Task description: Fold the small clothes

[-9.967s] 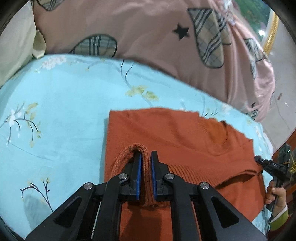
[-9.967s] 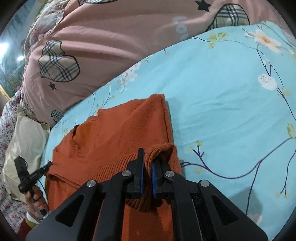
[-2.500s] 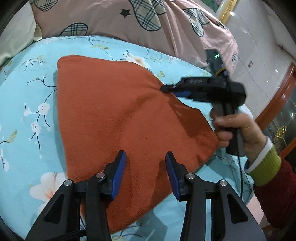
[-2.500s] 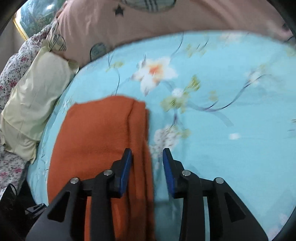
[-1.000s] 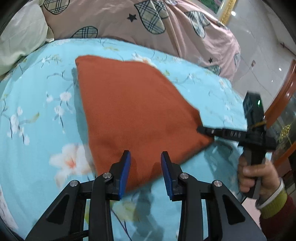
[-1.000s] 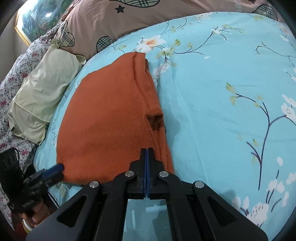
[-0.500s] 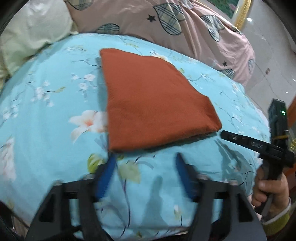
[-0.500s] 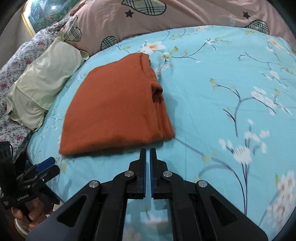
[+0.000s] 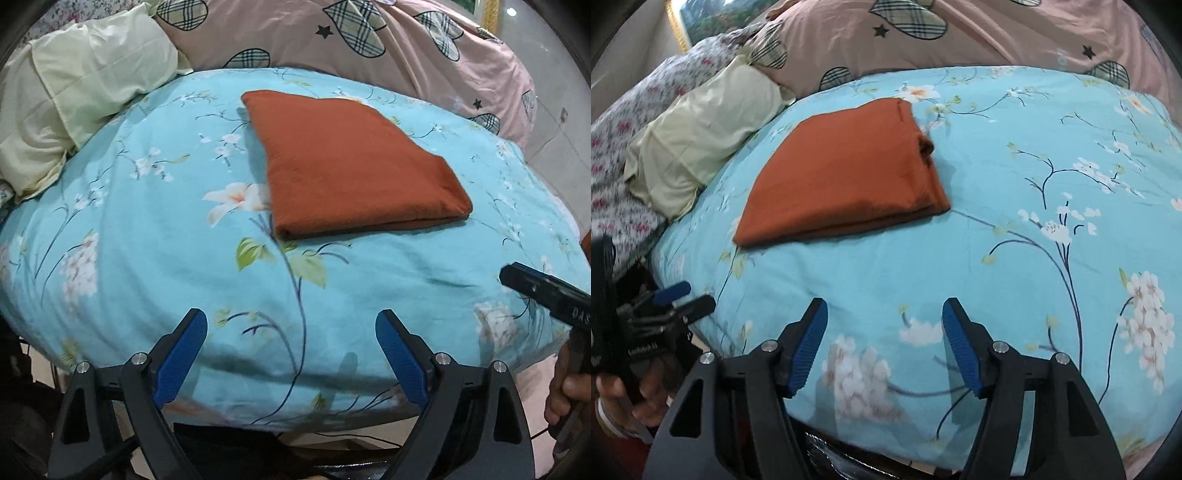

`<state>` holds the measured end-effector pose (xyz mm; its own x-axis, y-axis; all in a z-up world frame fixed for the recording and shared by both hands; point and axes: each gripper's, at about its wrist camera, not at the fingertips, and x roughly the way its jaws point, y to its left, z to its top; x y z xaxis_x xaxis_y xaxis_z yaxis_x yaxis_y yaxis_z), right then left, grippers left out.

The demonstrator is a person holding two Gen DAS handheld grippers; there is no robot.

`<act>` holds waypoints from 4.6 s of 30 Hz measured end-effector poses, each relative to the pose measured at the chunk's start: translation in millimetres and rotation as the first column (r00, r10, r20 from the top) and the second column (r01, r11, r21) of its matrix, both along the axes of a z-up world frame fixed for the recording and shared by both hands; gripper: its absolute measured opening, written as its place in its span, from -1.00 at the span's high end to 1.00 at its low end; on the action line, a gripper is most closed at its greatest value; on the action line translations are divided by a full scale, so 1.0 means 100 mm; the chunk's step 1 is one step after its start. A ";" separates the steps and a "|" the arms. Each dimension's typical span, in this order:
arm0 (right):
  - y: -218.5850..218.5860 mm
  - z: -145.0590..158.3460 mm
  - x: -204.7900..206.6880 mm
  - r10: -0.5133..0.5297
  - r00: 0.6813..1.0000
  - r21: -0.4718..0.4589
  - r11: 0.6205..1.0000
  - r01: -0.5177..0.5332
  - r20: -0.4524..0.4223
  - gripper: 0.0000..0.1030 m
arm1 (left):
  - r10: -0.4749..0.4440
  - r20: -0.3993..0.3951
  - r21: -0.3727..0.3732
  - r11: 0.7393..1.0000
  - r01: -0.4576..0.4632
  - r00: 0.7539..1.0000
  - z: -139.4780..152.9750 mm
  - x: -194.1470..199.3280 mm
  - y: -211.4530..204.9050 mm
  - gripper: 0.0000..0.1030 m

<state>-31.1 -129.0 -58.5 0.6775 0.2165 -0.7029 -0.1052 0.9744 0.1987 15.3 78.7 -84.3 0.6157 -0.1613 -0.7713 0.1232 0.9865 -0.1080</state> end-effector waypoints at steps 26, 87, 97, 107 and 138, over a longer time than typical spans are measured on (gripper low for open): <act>0.23 0.27 0.10 0.165 0.986 -0.129 0.978 -0.162 0.015 -0.99 | 0.005 0.057 0.172 0.985 -0.014 0.998 0.40 0.12 0.07 -0.98; 0.26 0.53 0.66 0.163 0.987 -0.075 0.984 -0.163 -0.009 -0.99 | 0.076 0.068 0.167 0.982 -0.086 0.995 0.63 0.46 -0.04 -0.98; 0.28 0.52 0.66 0.166 0.986 -0.071 0.984 -0.166 -0.011 -0.99 | 0.078 0.072 0.160 0.983 -0.089 0.994 0.67 0.44 -0.03 -0.98; 0.28 0.52 0.66 0.165 0.986 -0.071 0.984 -0.165 -0.012 -0.99 | 0.077 0.076 0.148 0.985 -0.087 0.994 0.69 0.43 -0.03 -0.98; 0.30 0.48 0.63 0.156 0.987 -0.069 0.985 -0.158 -0.021 -0.99 | 0.071 0.070 0.152 0.985 -0.081 0.995 0.65 0.39 -0.06 -0.98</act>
